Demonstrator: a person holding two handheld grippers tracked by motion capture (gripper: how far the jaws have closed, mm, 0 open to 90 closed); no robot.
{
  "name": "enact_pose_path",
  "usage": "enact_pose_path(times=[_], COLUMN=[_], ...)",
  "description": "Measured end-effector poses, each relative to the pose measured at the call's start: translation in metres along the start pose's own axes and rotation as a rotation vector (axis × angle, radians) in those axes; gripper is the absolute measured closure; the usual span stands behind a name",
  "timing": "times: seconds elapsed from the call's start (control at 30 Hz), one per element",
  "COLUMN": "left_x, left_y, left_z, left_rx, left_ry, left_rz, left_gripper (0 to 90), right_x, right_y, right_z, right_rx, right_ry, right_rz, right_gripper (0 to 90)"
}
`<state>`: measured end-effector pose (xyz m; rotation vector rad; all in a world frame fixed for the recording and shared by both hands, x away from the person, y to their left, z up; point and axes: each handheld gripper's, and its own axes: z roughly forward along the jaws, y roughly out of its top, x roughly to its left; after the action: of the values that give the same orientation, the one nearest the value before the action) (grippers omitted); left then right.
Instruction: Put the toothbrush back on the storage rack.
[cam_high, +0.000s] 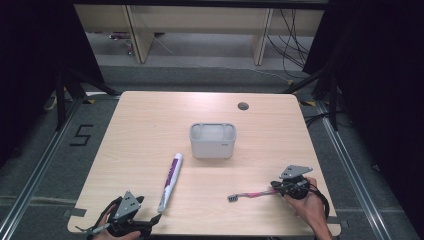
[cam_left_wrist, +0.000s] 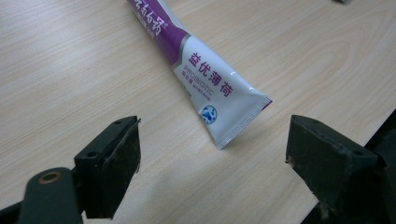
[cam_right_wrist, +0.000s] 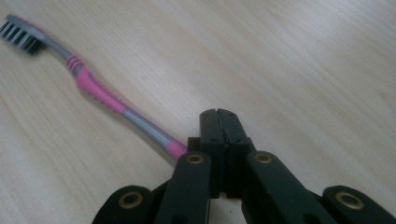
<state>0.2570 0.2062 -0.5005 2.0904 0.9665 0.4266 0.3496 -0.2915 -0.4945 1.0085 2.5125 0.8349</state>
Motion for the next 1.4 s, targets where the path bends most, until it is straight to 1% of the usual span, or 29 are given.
enact_pose_path(times=[0.03, 0.07, 0.13, 0.17, 0.23, 0.3, 0.33, 0.37, 0.4, 0.53, 0.57, 0.6, 0.67, 0.7, 0.73, 0.8, 0.9, 0.93, 0.97, 1.0, 1.03, 1.07, 1.13, 1.23, 1.27, 1.3, 1.33, 1.37, 1.4], left_x=[0.000, 0.000, 0.001, 0.000, 0.000, 0.000, 0.000, 0.000, 0.000, 0.001, 0.001, 0.001, 0.000, 0.000, 0.000, 0.001, 0.001, 0.002, 0.002, 0.001, 0.001, 0.001, 0.001, 0.002, 0.001, 0.001, 0.001, 0.001, 0.001], left_y=[0.000, 0.000, -0.001, -0.001, 0.000, 0.000, 0.000, -0.001, -0.001, -0.001, -0.001, -0.001, 0.000, 0.000, 0.000, -0.001, 0.000, -0.001, -0.001, 0.000, 0.000, -0.001, 0.000, 0.000, 0.000, 0.000, 0.000, 0.000, 0.000], left_z=[0.000, 0.000, 0.001, 0.001, 0.001, 0.001, 0.000, 0.001, 0.001, 0.000, 0.000, 0.000, 0.001, 0.001, 0.001, 0.001, 0.001, 0.002, 0.002, 0.001, 0.001, 0.001, 0.001, 0.001, 0.001, 0.001, 0.000, 0.000, 0.001], left_rx=[0.000, 0.000, -0.002, -0.001, 0.001, 0.001, 0.006, -0.001, -0.001, 0.000, 0.001, 0.001, 0.009, 0.012, 0.008, 0.005, 0.012, -0.002, 0.001, 0.013, 0.013, 0.004, 0.011, 0.017, 0.004, 0.004, 0.010, 0.010, 0.009], left_ry=[0.000, 0.001, 0.007, 0.006, 0.005, 0.006, 0.007, 0.007, 0.007, 0.001, 0.003, 0.003, 0.006, 0.006, 0.005, 0.003, 0.000, 0.006, 0.003, 0.001, 0.001, 0.001, 0.001, 0.004, 0.006, 0.006, 0.005, 0.005, 0.002], left_rz=[0.000, 0.000, 0.001, -0.001, -0.002, -0.001, -0.001, 0.000, 0.000, 0.002, 0.003, 0.003, 0.000, -0.002, -0.003, -0.006, -0.005, -0.010, -0.008, -0.004, -0.004, -0.005, 0.001, 0.006, -0.007, -0.007, -0.004, -0.004, -0.003], left_gripper=[17.4, 17.4, 17.4, 17.4, 17.4, 17.4, 17.4, 17.4, 17.4, 17.4, 17.4, 17.4, 17.4, 17.4, 17.4, 17.4, 17.4, 17.4, 17.4, 17.4, 17.4, 17.4, 17.4, 17.4, 17.4, 17.4, 17.4, 17.4, 17.4], right_x=[0.000, 0.002, 0.004, 0.005, 0.007, 0.010, 0.009, 0.013, 0.012, 0.019, 0.019, 0.021, 0.021, 0.022, 0.023, 0.025, 0.026, 0.027, 0.028, 0.027, 0.027, 0.030, 0.032, 0.037, 0.038, 0.038, 0.041, 0.041, 0.042], right_y=[0.000, -0.002, -0.006, -0.007, -0.009, -0.011, -0.011, -0.014, -0.014, -0.018, -0.017, -0.018, -0.018, -0.019, -0.019, -0.019, -0.018, -0.015, -0.013, -0.011, -0.011, -0.008, -0.004, 0.003, 0.006, 0.006, 0.010, 0.010, 0.014], right_z=[0.000, -0.001, -0.002, -0.005, -0.005, -0.009, -0.009, -0.011, -0.011, -0.016, -0.017, -0.017, -0.019, -0.019, -0.019, -0.022, -0.024, -0.024, -0.024, -0.026, -0.026, -0.024, -0.024, -0.022, -0.022, -0.022, -0.020, -0.020, -0.018], right_rx=[0.000, -0.008, -0.019, -0.003, -0.013, 0.003, -0.016, -0.011, -0.015, 0.002, 0.007, -0.005, 0.011, -0.019, -0.019, 0.013, 0.003, -0.027, -0.027, -0.002, -0.002, -0.021, 0.009, 0.040, 0.060, 0.060, 0.072, 0.072, 0.097], right_ry=[0.000, 0.001, 0.006, 0.010, 0.007, 0.012, 0.008, 0.011, 0.015, 0.025, 0.032, 0.020, 0.034, 0.028, 0.030, 0.025, 0.021, 0.014, 0.014, 0.020, 0.020, 0.016, 0.027, 0.018, 0.020, 0.020, 0.011, 0.011, 0.007], right_rz=[0.000, 0.018, 0.003, 0.009, 0.014, 0.021, -0.005, 0.014, -0.012, -0.010, -0.020, 0.006, -0.008, -0.014, -0.012, -0.007, -0.008, -0.008, -0.018, -0.029, -0.029, -0.049, -0.066, -0.085, -0.099, -0.099, -0.128, -0.128, -0.159], right_gripper=[90.0, 90.0, 90.0, 90.0, 90.0, 90.0, 90.0, 90.0, 90.0, 90.0, 90.0, 89.8, 89.6, 89.6, 89.4, 88.6, 87.0, 85.4, 84.5, 83.5, 83.5, 79.0, 76.5, 74.7, 73.8, 73.8, 71.8, 71.8, 71.2])
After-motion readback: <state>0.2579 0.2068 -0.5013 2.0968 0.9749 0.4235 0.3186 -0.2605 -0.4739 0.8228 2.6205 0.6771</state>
